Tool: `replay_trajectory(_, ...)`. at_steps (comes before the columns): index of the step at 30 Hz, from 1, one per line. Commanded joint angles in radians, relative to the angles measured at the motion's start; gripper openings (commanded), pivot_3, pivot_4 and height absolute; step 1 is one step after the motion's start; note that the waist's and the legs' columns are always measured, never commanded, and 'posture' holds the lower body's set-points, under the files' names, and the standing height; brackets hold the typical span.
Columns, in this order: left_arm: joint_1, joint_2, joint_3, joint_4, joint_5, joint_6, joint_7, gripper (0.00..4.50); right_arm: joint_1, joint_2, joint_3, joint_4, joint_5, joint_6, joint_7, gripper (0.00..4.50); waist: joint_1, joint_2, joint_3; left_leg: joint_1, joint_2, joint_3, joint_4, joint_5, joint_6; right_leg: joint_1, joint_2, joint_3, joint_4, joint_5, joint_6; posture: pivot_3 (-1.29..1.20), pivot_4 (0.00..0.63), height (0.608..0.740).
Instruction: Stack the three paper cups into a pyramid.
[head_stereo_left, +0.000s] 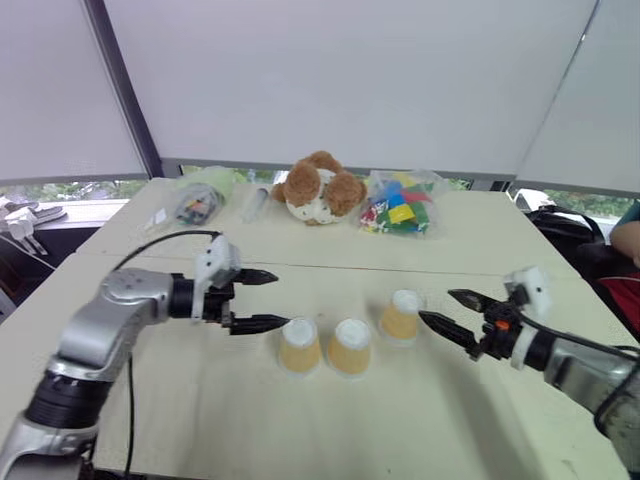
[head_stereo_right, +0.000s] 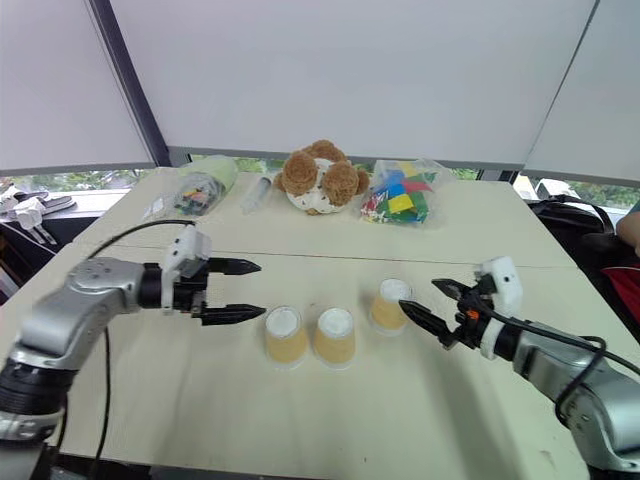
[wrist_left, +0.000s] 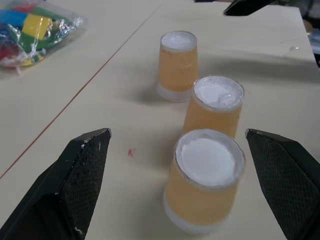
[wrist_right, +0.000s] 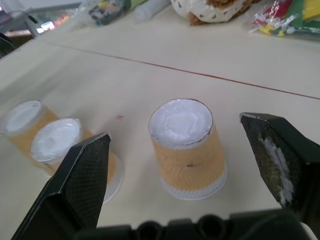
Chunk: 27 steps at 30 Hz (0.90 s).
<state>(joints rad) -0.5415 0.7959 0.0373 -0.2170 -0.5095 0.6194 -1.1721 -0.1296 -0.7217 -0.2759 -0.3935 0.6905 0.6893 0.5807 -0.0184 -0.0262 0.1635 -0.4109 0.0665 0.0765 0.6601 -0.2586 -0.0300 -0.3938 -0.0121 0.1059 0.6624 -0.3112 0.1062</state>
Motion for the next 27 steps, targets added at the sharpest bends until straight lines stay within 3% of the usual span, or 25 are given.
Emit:
replay_trajectory(1, 0.06, 0.086, 0.082, -0.15, -0.104, 0.11, -0.006, 4.44, -0.045, 0.022, 0.05, 0.053, -0.075, -0.077, 0.012, 4.5, -0.002, 0.0, 0.0, 0.0, 0.0, 0.0, 0.0, 0.0, 0.0, 0.0, 0.0, 0.0, 0.0, 0.0, 0.0, 0.0, 0.15, 0.74)
replay_trajectory(4, 0.107, 0.147, 0.121, -0.238, -0.174, 0.189, 0.009, 4.44, -0.079, 0.044, 0.081, 0.108, -0.11, -0.115, 0.029, 4.5, 0.0, 0.0, 0.0, 0.0, 0.0, 0.001, -0.001, 0.0, 0.0, -0.001, 0.0, 0.001, 0.0, 0.0, 0.0, 0.0, 0.15, 0.74)
replay_trajectory(11, 0.151, 0.151, 0.158, -0.352, -0.269, 0.284, 0.126, 4.44, -0.134, 0.084, 0.131, 0.231, -0.169, -0.176, 0.079, 4.5, 0.001, 0.0, 0.0, 0.0, 0.0, 0.001, 0.0, 0.0, 0.0, -0.001, 0.0, 0.001, 0.0, 0.0, 0.0, 0.0, 0.15, 0.74)
replay_trajectory(22, 0.205, 0.136, 0.227, -0.322, -0.348, 0.301, 0.205, 4.44, -0.174, 0.12, 0.154, 0.305, -0.187, -0.185, 0.128, 4.5, 0.0, 0.0, 0.0, 0.0, 0.0, 0.001, -0.001, 0.0, 0.0, -0.001, 0.0, 0.0, 0.0, 0.0, 0.0, 0.0, 0.15, 0.74)
replay_trajectory(25, 0.211, 0.158, 0.214, -0.289, -0.323, 0.271, 0.184, 4.5, -0.185, 0.131, 0.164, 0.322, -0.204, -0.204, 0.136, 3.62, 0.0, 0.0, 0.0, 0.0, 0.0, 0.001, -0.001, 0.0, 0.0, -0.002, 0.0, 0.0, 0.0, 0.0, 0.0, 0.0, 0.15, 0.74)
replay_trajectory(27, 0.21, 0.164, 0.207, -0.279, -0.319, 0.26, 0.179, 4.5, -0.19, 0.134, 0.167, 0.321, -0.213, -0.205, 0.136, 2.61, 0.0, 0.0, 0.0, 0.0, 0.0, 0.001, -0.001, 0.0, 0.0, -0.002, 0.0, 0.0, 0.0, 0.0, 0.0, 0.0, 0.15, 0.74)
